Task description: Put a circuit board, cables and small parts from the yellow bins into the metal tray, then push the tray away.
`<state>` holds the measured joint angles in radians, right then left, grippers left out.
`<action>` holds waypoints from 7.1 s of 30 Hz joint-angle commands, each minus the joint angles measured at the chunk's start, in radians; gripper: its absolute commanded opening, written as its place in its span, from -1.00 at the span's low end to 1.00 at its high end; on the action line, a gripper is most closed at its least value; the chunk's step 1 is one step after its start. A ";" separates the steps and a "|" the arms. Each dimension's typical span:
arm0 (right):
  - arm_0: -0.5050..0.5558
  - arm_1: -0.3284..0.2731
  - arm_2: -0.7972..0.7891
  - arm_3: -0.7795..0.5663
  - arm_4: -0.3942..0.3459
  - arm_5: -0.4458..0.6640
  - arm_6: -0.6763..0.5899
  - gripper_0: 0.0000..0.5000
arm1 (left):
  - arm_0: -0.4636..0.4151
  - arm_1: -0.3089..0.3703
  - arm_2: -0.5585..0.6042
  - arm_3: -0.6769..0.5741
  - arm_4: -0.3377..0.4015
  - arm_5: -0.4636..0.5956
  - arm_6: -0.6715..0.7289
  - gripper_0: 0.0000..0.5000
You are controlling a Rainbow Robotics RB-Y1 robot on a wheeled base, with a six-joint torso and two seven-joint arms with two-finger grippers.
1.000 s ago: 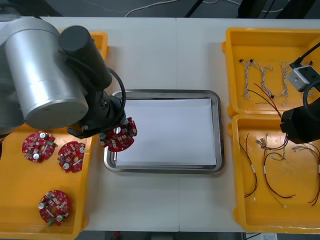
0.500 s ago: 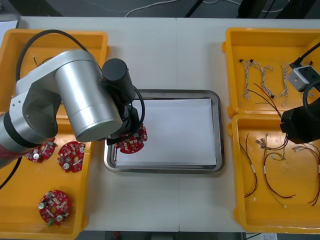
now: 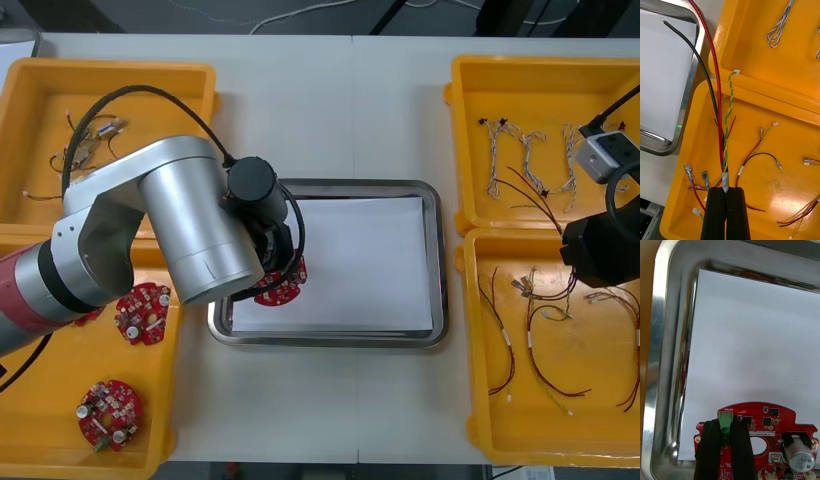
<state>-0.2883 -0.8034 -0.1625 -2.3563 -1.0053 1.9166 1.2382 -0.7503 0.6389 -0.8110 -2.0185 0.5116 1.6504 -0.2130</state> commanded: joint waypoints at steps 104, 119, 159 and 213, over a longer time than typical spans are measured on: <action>-0.423 0.010 0.629 -0.015 0.108 0.003 0.061 -1.00 | 0.037 0.183 0.685 0.277 0.177 0.181 -0.606 1.00; -0.598 0.096 0.844 0.169 0.096 -0.111 0.368 -1.00 | 0.006 0.182 0.767 0.521 0.166 0.040 -0.417 1.00; -0.626 0.181 1.172 0.520 0.209 -0.426 0.724 -0.91 | 0.077 -0.016 0.825 0.635 -0.039 -0.139 -0.181 1.00; -0.347 0.096 0.503 0.034 0.090 0.003 -0.161 1.00 | 0.123 -0.073 0.826 0.676 -0.105 -0.178 -0.190 1.00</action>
<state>-0.6917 -0.6623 0.4111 -2.2579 -0.9217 1.9167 1.2133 -0.6394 0.5798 -0.0105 -1.3481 0.4221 1.4868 -0.4329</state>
